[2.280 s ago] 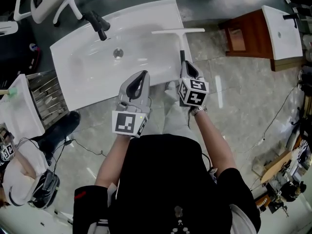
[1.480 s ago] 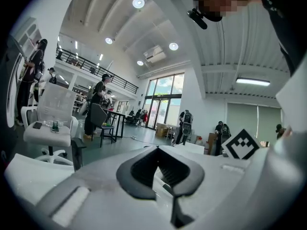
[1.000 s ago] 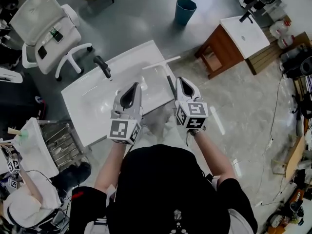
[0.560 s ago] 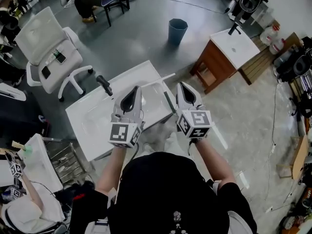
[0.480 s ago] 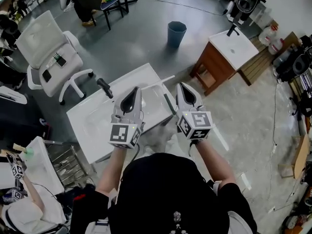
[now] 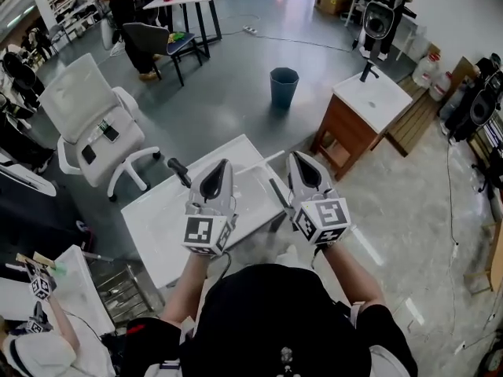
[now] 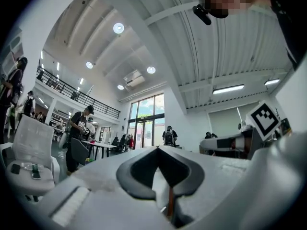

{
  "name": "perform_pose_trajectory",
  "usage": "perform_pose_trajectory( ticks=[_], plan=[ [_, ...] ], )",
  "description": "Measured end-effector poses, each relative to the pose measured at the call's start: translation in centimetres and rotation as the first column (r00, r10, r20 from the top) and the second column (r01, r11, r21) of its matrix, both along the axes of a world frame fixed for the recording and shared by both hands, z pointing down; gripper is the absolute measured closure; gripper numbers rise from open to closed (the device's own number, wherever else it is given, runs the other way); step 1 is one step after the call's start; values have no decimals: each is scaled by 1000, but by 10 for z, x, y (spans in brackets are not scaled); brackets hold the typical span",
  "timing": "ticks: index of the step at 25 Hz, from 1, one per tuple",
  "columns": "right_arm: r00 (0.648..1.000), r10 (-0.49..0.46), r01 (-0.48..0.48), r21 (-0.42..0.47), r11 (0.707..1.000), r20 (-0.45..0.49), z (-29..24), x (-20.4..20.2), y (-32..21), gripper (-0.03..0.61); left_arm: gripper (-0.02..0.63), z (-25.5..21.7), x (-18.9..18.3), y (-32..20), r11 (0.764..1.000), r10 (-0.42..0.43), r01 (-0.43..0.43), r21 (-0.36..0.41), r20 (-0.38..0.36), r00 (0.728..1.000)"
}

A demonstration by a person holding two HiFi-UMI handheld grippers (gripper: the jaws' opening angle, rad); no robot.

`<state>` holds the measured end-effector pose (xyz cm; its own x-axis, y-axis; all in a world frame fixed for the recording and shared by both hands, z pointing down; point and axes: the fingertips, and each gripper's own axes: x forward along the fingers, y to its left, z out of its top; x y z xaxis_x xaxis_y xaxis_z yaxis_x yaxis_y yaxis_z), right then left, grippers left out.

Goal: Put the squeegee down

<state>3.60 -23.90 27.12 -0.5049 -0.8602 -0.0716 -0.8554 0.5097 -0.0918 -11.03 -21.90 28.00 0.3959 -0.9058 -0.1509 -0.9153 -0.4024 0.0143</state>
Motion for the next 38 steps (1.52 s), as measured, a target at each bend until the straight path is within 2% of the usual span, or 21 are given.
perform_pose_trajectory(
  ticks=[13,20,38],
  plan=[
    [999,-45,44,17,999,9,-8,-15,9,577,612,-6,-2,4,1000,-5,5,1,25,1000],
    [998,-59,59,13,998,0,-6,-15,9,577,612,4,0,2,1000,-6,6,-19,12,1000],
    [1000,-29,29,-7,1000,-5,2,4,6,577,612,5,21,-4,1000,24,-24,-20,9,1000]
  ],
)
